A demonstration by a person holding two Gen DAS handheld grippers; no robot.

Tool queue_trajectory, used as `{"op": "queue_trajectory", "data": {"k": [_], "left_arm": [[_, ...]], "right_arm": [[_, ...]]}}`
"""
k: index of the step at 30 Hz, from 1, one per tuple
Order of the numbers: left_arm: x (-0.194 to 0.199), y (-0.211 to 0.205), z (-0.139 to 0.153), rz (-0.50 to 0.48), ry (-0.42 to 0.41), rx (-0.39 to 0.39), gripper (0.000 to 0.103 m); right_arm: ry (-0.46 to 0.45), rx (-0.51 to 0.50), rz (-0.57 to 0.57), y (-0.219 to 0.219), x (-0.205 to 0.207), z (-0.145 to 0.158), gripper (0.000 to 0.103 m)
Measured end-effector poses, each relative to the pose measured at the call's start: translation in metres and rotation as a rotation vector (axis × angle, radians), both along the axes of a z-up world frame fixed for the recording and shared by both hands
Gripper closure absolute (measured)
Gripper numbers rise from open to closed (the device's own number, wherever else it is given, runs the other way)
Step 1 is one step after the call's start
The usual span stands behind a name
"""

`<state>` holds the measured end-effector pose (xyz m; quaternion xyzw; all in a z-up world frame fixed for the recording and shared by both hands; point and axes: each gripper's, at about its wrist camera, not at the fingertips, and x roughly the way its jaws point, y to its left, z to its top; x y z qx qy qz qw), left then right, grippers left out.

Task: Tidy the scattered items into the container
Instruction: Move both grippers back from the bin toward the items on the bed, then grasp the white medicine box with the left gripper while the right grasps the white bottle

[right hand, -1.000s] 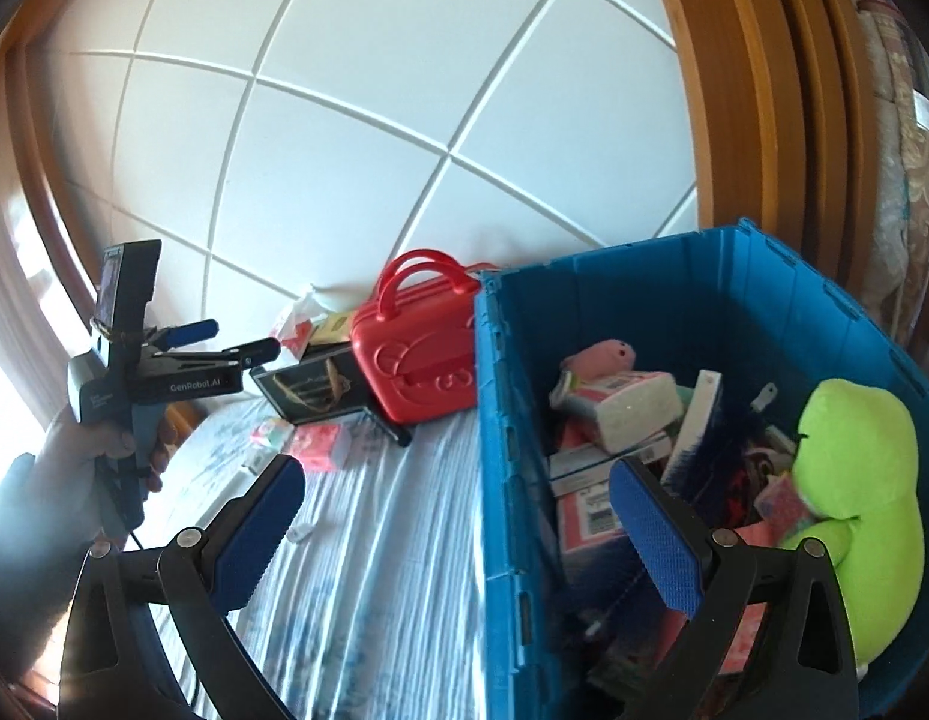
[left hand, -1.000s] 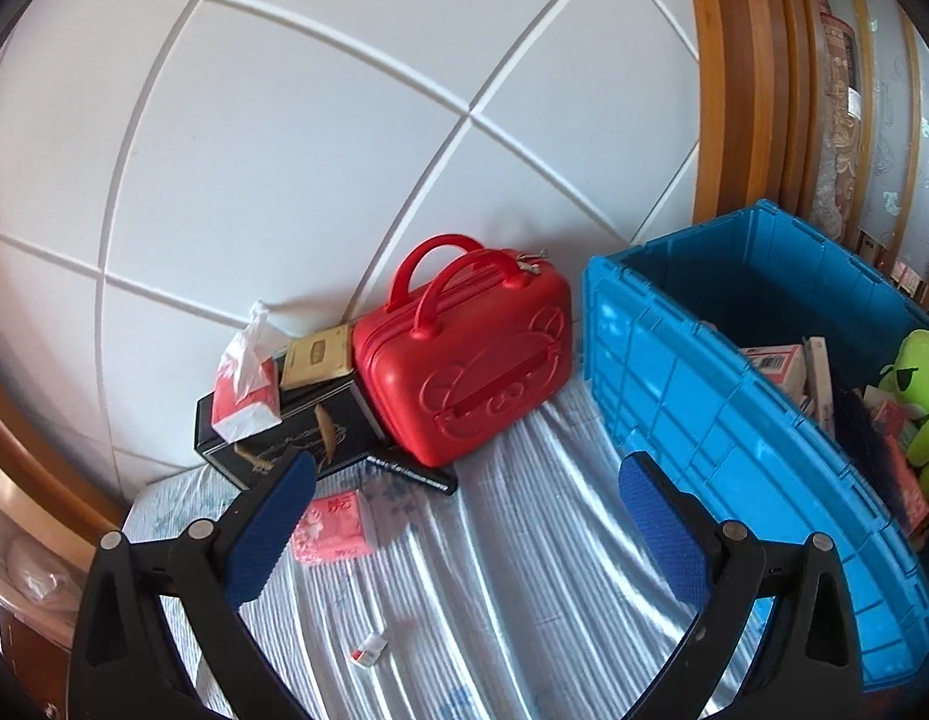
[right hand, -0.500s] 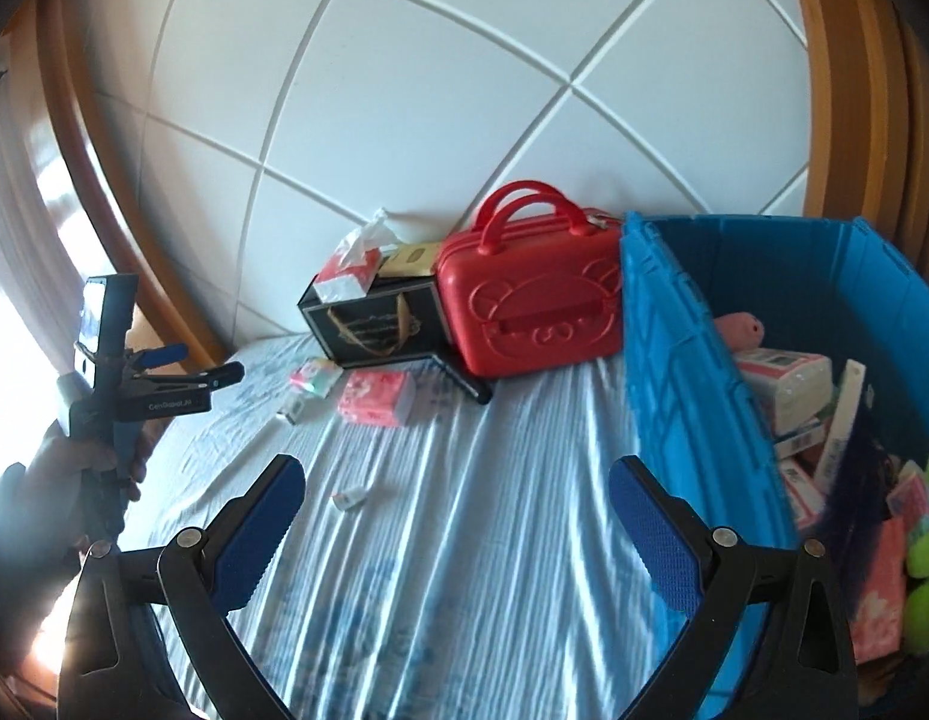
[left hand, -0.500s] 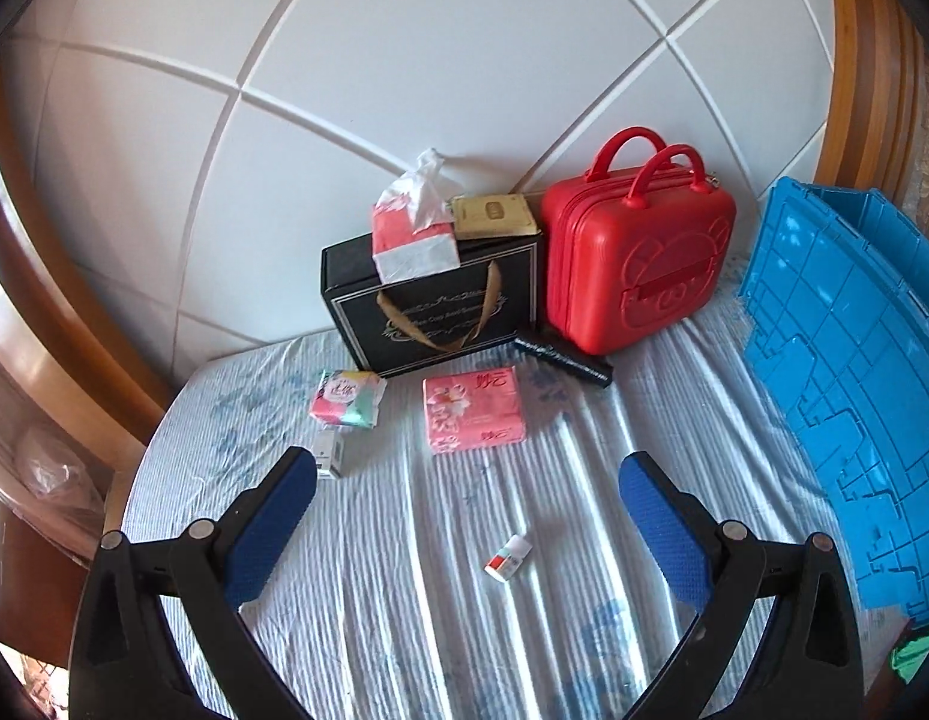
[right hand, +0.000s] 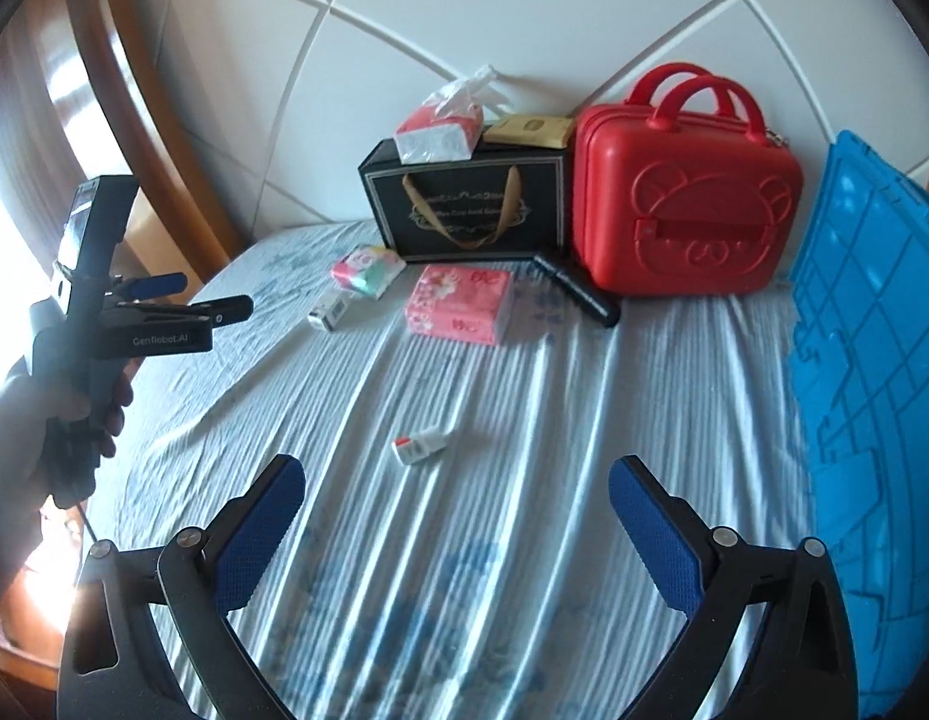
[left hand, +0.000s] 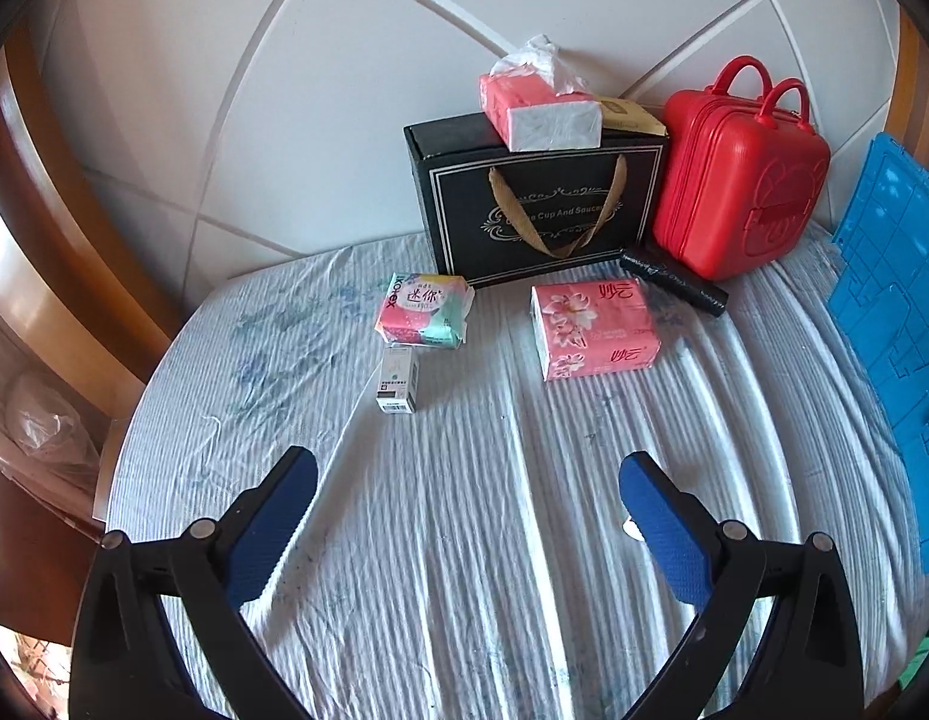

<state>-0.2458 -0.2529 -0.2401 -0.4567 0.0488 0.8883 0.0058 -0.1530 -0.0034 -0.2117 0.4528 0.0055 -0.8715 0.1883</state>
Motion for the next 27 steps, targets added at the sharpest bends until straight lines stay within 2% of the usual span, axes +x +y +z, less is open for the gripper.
{"op": "queue_trajectory", "data": {"k": [9,13,19,22,26,27], "left_arm": [[-0.039,-0.034,-0.054,0.01,-0.009,0.032,0.0],[-0.06,-0.049,-0.084,0.02,-0.013,0.039,0.012],[-0.092,-0.064,-0.133,0.032,-0.033,0.025,0.014],[-0.105,-0.069,-0.146,0.03,-0.01,0.033,0.021],[-0.13,-0.067,-0.164,-0.002,-0.021,0.018,0.026],[-0.135,-0.066,-0.169,-0.01,-0.026,0.014,0.031]], "right_arm": [[-0.053,0.063,0.036,-0.06,-0.033,-0.074,0.0],[-0.068,0.053,0.011,-0.072,-0.051,-0.107,0.0],[-0.077,0.05,-0.002,-0.088,-0.068,-0.151,0.0],[-0.069,0.053,-0.007,-0.095,-0.076,-0.166,0.0],[-0.071,0.057,-0.016,-0.101,-0.083,-0.184,0.0],[-0.078,0.052,-0.017,-0.101,-0.085,-0.188,0.0]]}}
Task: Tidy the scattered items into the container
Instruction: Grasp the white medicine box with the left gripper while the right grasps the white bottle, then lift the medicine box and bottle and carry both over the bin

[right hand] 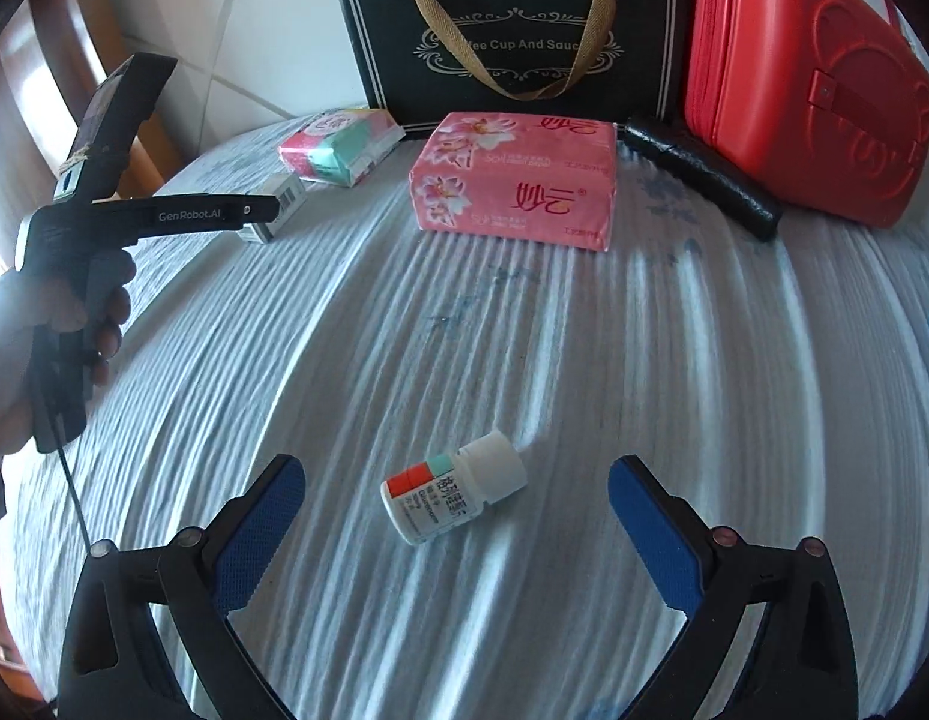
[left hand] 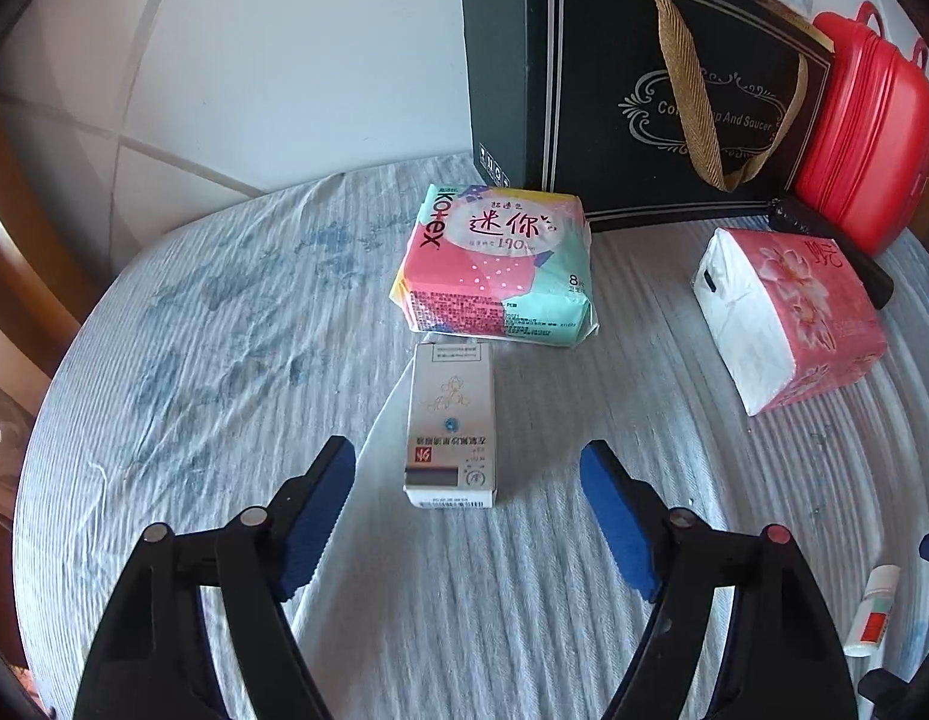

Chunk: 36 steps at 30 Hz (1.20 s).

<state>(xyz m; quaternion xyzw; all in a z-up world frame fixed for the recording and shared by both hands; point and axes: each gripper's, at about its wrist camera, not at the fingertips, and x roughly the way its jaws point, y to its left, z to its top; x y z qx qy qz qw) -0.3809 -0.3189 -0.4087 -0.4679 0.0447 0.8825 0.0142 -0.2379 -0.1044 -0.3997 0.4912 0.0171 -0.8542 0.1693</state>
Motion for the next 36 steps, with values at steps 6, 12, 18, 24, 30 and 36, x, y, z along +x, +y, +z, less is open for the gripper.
{"op": "queue_trajectory", "data": {"k": [6,12,18,24,30,36], "left_arm": [[-0.008,0.006,-0.011,-0.043,-0.008,-0.012,0.072],[0.005,-0.001,-0.005,-0.028,0.021,0.019,0.072],[0.019,-0.005,-0.004,-0.023,0.026,0.026,0.072],[0.035,-0.001,-0.005,-0.019,0.016,0.025,0.072],[0.054,-0.002,0.005,-0.01,0.023,0.023,0.072],[0.08,-0.002,0.02,0.007,0.016,0.006,0.072]], "right_arm": [[-0.007,-0.002,-0.012,0.0,-0.001,-0.014,0.001],[0.007,0.042,-0.001,-0.008,0.0,-0.019,0.014],[0.028,0.083,0.021,-0.014,0.002,-0.017,0.042],[0.023,0.082,0.04,-0.011,0.01,-0.016,0.048],[0.014,0.08,0.057,-0.009,0.025,-0.007,0.048],[0.007,0.075,0.058,0.0,0.044,0.006,0.048]]}}
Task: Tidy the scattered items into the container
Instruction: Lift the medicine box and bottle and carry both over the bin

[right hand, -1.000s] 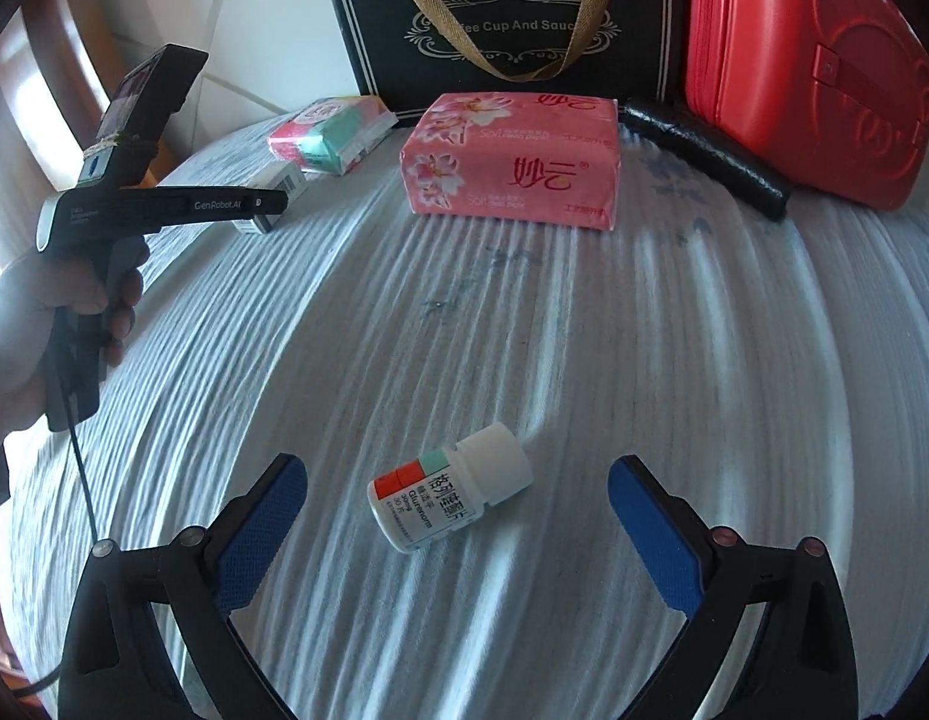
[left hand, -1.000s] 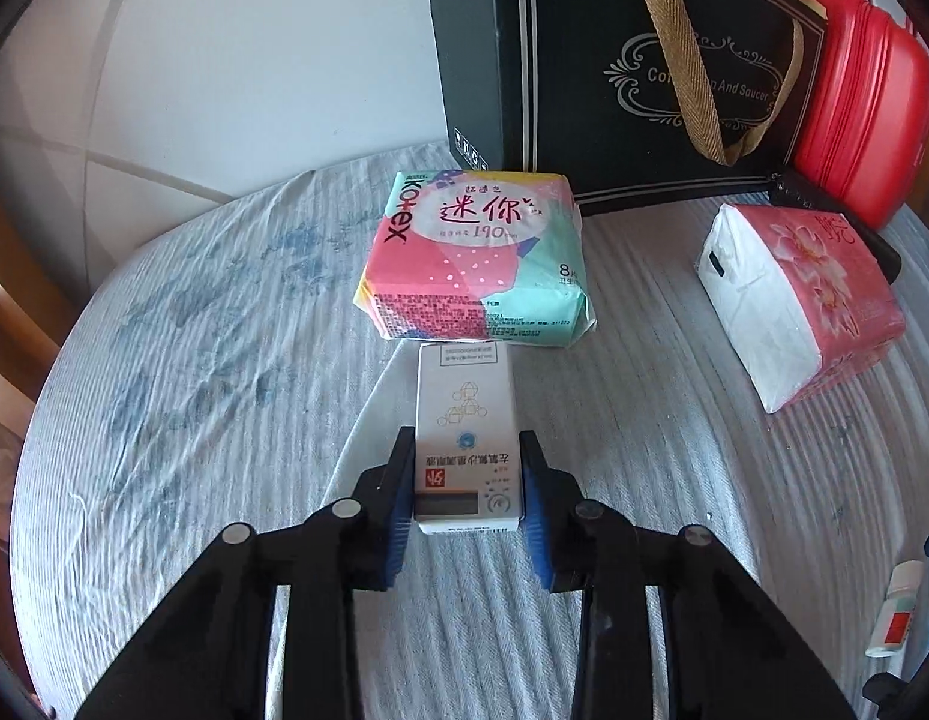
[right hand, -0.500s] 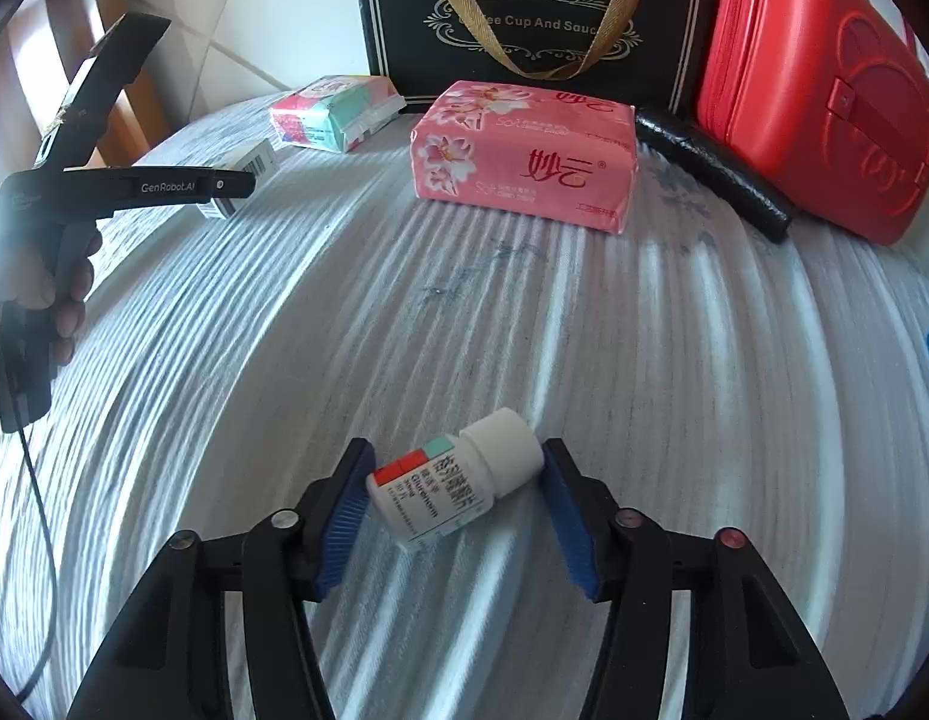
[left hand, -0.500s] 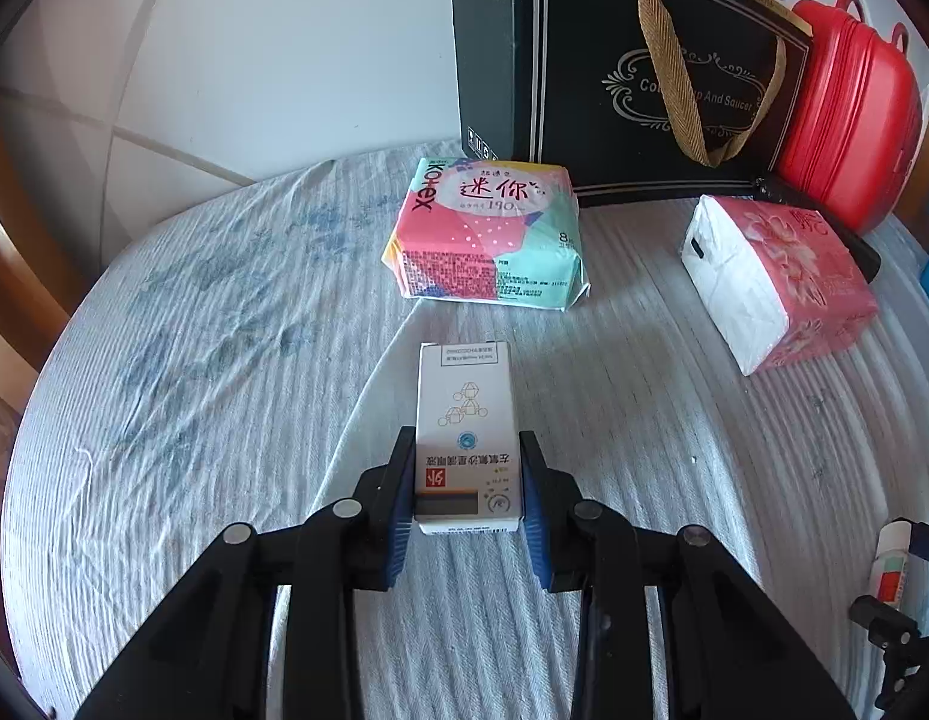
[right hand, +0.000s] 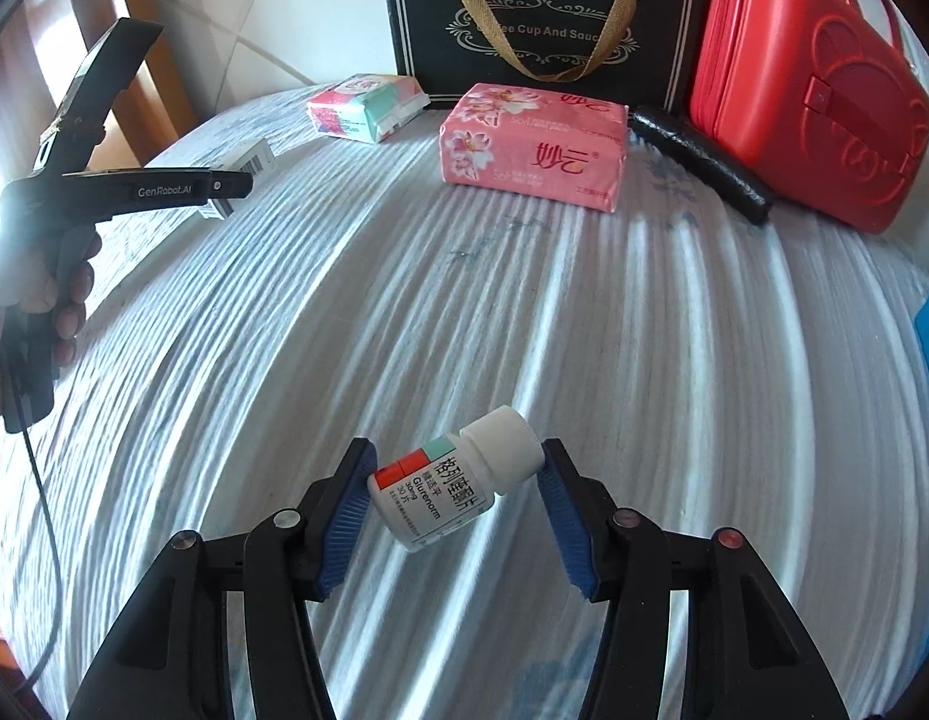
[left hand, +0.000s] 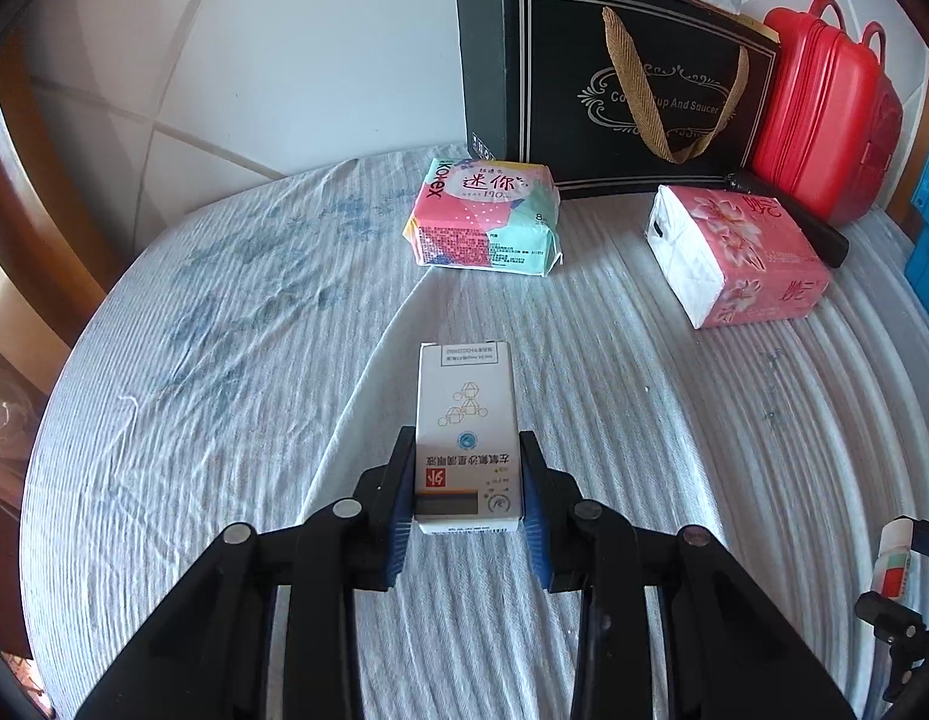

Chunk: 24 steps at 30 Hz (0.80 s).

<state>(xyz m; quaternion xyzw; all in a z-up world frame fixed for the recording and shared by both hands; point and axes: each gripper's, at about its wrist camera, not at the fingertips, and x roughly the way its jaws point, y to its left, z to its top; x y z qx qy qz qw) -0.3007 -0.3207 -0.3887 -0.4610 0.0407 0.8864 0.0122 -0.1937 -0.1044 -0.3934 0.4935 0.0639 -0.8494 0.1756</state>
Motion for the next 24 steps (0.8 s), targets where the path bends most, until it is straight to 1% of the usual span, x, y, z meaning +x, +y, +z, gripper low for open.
{"op": "queue_trajectory", "data": {"k": [11,14,20,24], "left_arm": [[0.062,0.007,0.033,0.037,-0.017,0.006,0.072],[0.081,0.009,0.042,0.061,-0.025,0.004,0.072],[0.124,0.015,0.069,0.111,-0.04,-0.004,0.072],[0.151,0.013,0.09,0.15,-0.033,-0.01,0.072]], "right_arm": [[0.003,-0.021,-0.016,0.019,0.032,0.036,0.048],[0.001,-0.026,-0.015,0.023,0.043,0.046,0.048],[-0.01,-0.039,-0.022,0.03,0.07,0.068,0.048],[-0.022,-0.053,-0.002,0.033,0.088,0.081,0.048]]}}
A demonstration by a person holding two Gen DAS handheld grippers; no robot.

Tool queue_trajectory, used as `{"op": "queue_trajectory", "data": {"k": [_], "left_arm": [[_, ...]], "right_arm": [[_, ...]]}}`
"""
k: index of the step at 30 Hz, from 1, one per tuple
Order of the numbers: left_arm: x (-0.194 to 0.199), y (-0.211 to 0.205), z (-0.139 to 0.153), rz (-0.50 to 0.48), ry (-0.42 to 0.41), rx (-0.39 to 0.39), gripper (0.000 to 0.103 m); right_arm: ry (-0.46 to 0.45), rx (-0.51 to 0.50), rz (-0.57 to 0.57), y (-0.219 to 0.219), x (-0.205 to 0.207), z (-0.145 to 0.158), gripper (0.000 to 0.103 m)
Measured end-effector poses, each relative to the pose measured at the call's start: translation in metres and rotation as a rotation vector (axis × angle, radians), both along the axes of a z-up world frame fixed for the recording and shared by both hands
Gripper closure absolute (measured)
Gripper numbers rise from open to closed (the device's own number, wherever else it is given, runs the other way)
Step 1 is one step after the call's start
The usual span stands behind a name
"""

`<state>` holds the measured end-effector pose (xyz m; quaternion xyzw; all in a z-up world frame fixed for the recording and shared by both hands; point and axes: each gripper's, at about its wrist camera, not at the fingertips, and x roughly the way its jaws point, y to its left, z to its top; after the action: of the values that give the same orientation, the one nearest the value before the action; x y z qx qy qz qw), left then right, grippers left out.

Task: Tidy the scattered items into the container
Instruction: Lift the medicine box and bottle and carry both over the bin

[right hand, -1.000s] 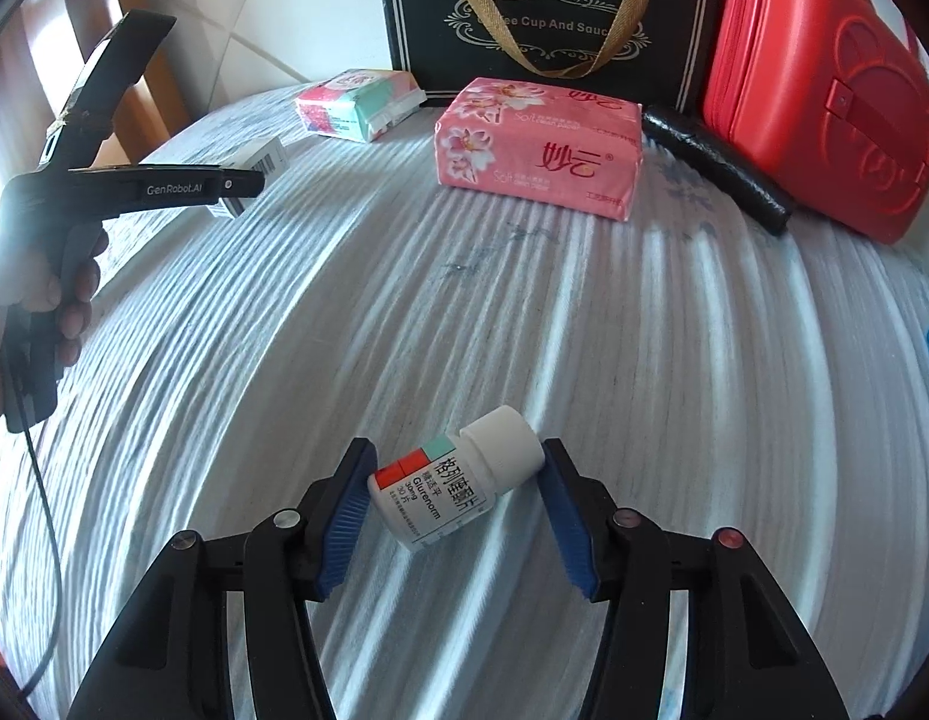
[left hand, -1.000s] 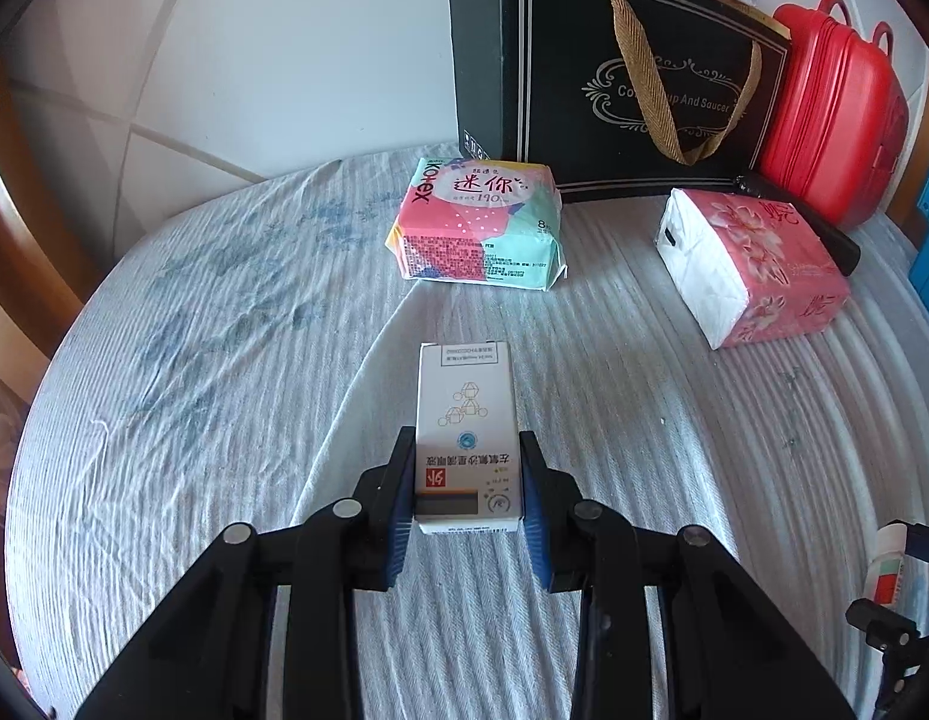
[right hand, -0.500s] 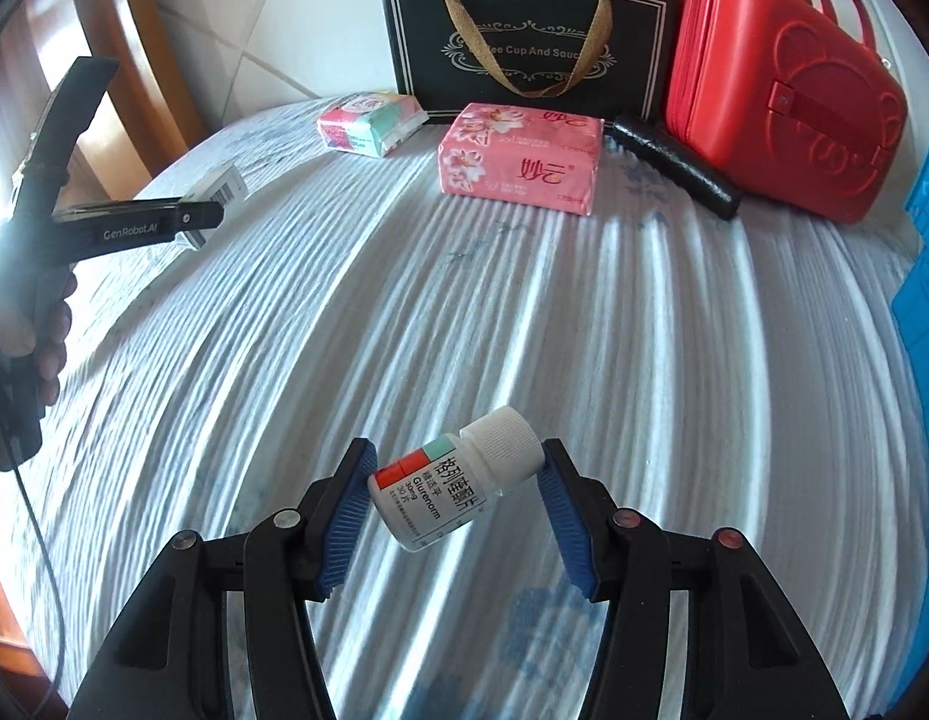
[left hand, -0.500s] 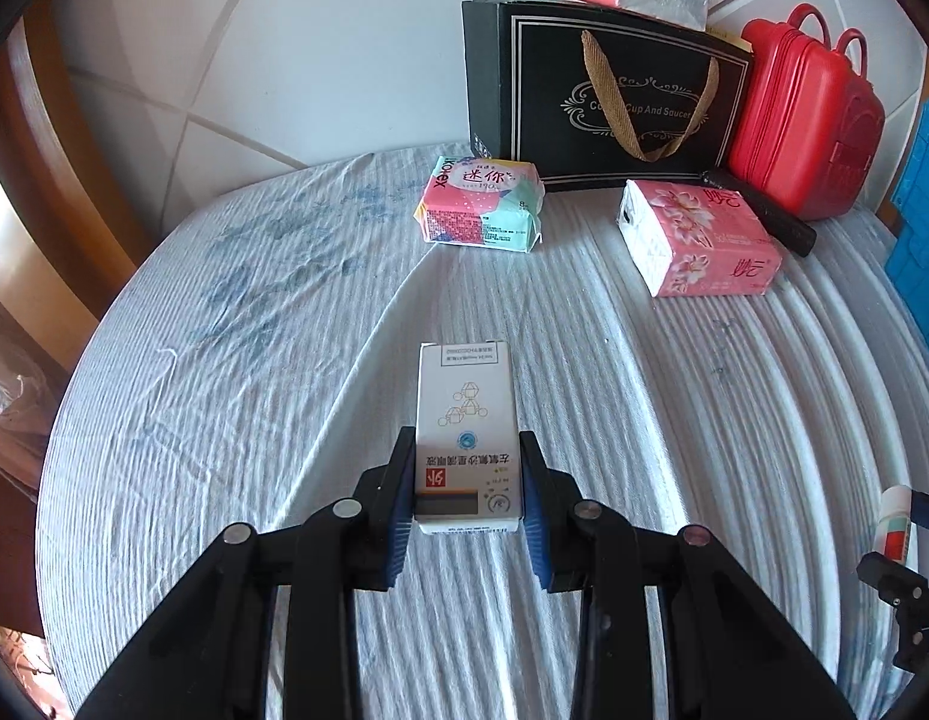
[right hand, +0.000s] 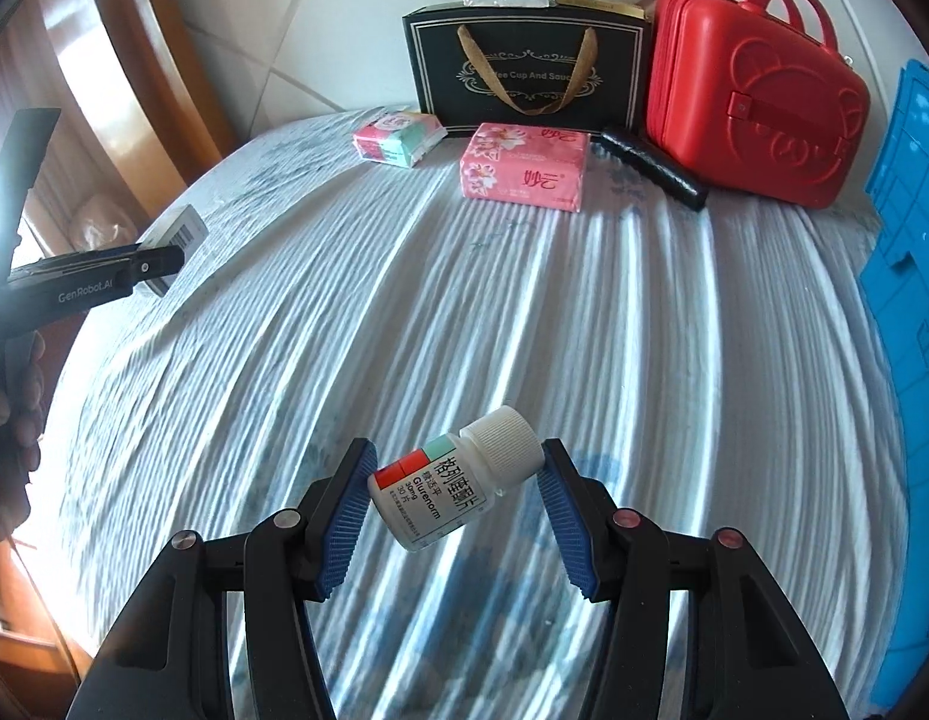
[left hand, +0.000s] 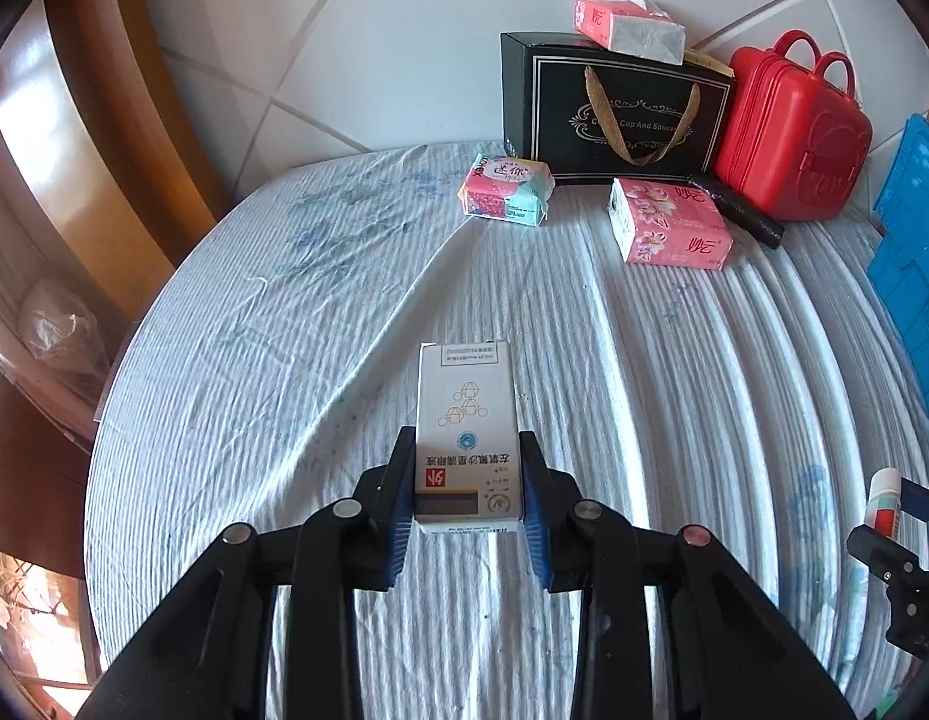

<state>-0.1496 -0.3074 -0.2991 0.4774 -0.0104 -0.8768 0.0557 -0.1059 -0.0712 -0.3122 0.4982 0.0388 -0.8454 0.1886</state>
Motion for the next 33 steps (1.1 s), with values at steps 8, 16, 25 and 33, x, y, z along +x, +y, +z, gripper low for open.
{"op": "queue_trajectory", "data": {"k": [8,16,25,33], "left_arm": [[0.043,0.004,0.044,0.05,0.029,-0.009,0.072],[0.075,0.022,0.087,0.068,0.061,-0.032,0.072],[0.102,0.057,0.121,0.064,0.093,-0.037,0.072],[0.111,0.077,0.158,0.052,0.153,-0.061,0.072]], "right_arm": [[0.003,-0.015,0.05,0.008,0.031,0.034,0.048],[0.027,-0.042,0.091,0.014,0.049,0.072,0.048],[0.065,-0.084,0.136,0.03,0.065,0.11,0.048],[0.107,-0.115,0.133,0.063,0.072,0.145,0.048]]}}
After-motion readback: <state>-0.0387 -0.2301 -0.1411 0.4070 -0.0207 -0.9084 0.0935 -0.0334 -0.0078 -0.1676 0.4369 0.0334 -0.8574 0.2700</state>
